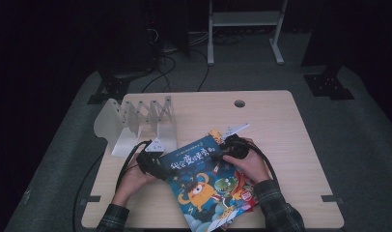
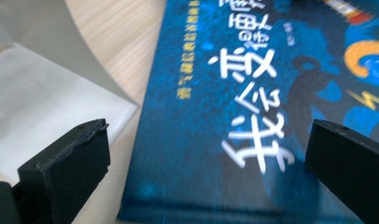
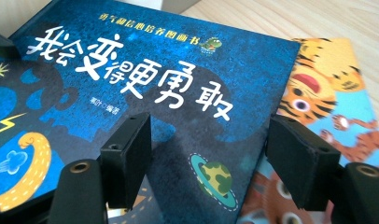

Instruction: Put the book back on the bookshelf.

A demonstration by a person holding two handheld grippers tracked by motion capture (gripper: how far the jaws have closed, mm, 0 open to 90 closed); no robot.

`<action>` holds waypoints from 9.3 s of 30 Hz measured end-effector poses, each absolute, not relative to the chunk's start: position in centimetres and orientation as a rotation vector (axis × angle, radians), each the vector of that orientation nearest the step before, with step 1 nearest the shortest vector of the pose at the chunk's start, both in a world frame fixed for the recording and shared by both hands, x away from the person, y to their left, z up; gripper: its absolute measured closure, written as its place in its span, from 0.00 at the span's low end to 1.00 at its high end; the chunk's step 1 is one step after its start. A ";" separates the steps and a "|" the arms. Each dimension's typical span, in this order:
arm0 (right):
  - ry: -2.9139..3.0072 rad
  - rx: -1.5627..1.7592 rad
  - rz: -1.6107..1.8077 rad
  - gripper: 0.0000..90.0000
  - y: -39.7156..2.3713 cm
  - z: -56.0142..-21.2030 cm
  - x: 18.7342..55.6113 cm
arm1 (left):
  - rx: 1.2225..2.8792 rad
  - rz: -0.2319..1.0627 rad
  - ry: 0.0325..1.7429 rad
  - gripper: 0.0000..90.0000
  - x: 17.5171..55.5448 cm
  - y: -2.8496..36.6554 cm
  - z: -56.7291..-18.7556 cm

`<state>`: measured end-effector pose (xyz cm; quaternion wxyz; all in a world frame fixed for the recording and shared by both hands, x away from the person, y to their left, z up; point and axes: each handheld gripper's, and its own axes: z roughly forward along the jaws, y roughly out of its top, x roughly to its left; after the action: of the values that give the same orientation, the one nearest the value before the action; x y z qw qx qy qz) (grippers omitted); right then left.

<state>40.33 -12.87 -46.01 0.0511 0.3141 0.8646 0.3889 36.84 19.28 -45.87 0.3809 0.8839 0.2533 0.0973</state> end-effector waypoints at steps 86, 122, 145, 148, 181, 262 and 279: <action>2.374 1.105 1.008 0.35 -26.0 -46.3 29.7 | 2.267 0.069 0.638 0.00 35.5 18.9 -46.2; 2.306 1.238 0.966 0.41 -25.1 -46.2 37.3 | 2.329 0.084 0.583 0.00 33.6 18.4 -45.7; 2.430 1.222 1.037 0.83 -26.1 -46.0 33.4 | 2.297 0.100 0.621 0.00 32.8 19.3 -45.5; 2.445 1.197 1.057 0.88 -25.9 -46.0 33.4 | 2.285 0.096 0.636 0.00 32.6 19.6 -45.6; 2.574 0.971 1.075 0.87 -19.4 -45.7 32.0 | 2.128 -0.024 0.827 0.00 31.4 24.7 -47.4; 2.758 0.705 1.190 0.92 -14.8 -45.5 29.9 | 2.192 -0.124 0.737 0.68 38.4 20.8 -28.2; 2.745 0.629 1.205 0.90 -11.5 -45.8 29.9 | 2.342 -0.109 0.678 0.79 40.5 17.3 -23.1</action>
<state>29.95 -11.47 -45.83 0.0391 0.2052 0.8954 0.3931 40.52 17.29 -23.13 0.3435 0.9012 0.2609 -0.0418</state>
